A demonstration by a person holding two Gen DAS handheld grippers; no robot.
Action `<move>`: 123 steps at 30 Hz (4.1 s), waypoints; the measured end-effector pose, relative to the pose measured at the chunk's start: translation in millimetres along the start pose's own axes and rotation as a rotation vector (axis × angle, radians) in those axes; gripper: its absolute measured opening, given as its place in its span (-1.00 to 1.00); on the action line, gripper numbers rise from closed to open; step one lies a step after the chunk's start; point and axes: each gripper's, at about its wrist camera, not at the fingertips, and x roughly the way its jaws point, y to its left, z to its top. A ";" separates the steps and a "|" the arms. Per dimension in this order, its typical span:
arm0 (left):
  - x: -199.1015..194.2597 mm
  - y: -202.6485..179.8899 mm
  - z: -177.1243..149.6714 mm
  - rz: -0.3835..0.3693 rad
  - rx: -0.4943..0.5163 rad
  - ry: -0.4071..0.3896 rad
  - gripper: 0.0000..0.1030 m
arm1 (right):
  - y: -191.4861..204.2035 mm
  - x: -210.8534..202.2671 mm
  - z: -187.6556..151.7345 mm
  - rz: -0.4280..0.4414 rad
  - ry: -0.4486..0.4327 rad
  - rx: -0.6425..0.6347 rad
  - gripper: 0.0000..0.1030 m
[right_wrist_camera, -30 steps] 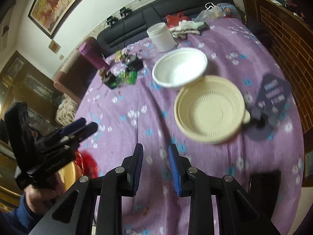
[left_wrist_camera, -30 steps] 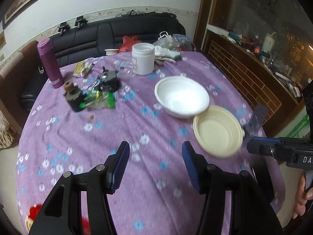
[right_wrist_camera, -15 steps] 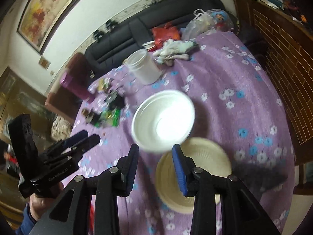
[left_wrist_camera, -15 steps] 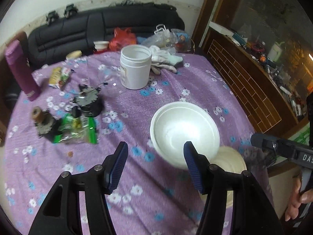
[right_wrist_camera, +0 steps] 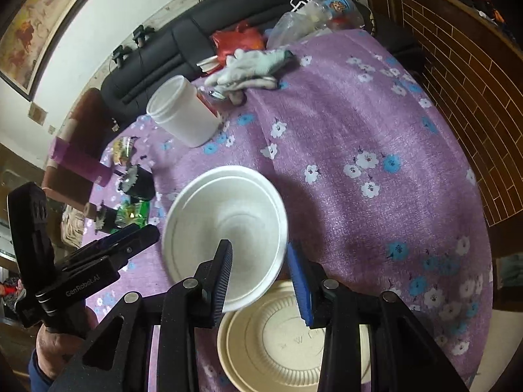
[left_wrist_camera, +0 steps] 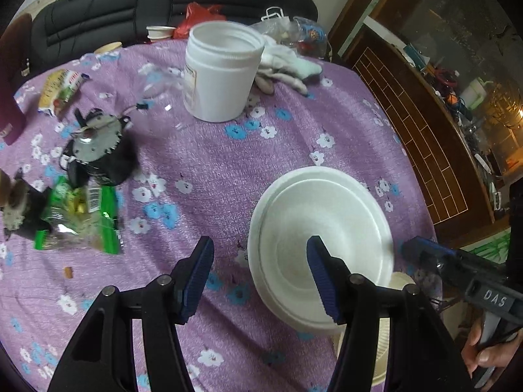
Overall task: Organize plates and bowls
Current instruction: 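Close the left gripper on the white foam bowl rim and lift, then carry the white foam bowl with the left gripper toward the red plates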
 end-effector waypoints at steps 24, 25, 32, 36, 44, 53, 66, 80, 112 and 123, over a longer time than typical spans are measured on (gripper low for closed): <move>-62.5 14.2 -62.0 0.104 0.032 -0.118 -0.74 | 50.0 -6.8 -40.3 0.015 -0.033 -0.135 -0.74; -68.0 14.7 -68.4 0.106 0.031 -0.124 -0.74 | 54.3 -9.2 -44.8 0.023 -0.034 -0.144 -0.73; -100.1 21.7 -140.8 0.119 0.045 -0.121 -0.74 | 75.4 -27.6 -106.2 0.070 -0.006 -0.216 -0.73; -112.0 22.9 -184.4 0.122 0.037 -0.106 -0.74 | 76.4 -32.7 -146.8 0.093 0.034 -0.217 -0.73; -131.9 20.3 -259.4 0.126 0.024 -0.073 -0.70 | 76.1 -39.8 -221.0 0.119 0.106 -0.211 -0.70; -143.9 10.4 -320.9 0.195 0.087 -0.091 -0.70 | 70.3 -47.8 -281.0 0.128 0.139 -0.200 -0.69; -141.7 12.2 -335.1 0.322 0.157 -0.158 -0.22 | 80.6 -48.4 -309.9 0.046 0.099 -0.286 -0.54; -148.5 -9.1 -339.2 0.365 0.299 -0.196 -0.67 | 94.7 -54.6 -323.1 0.035 0.045 -0.352 -0.61; -131.1 9.7 -321.1 0.276 0.281 -0.083 -0.61 | 90.7 -35.1 -314.8 0.027 0.080 -0.316 -0.61; -136.4 12.4 -321.9 0.281 0.275 -0.098 -0.61 | 94.5 -31.6 -314.3 0.027 0.089 -0.316 -0.61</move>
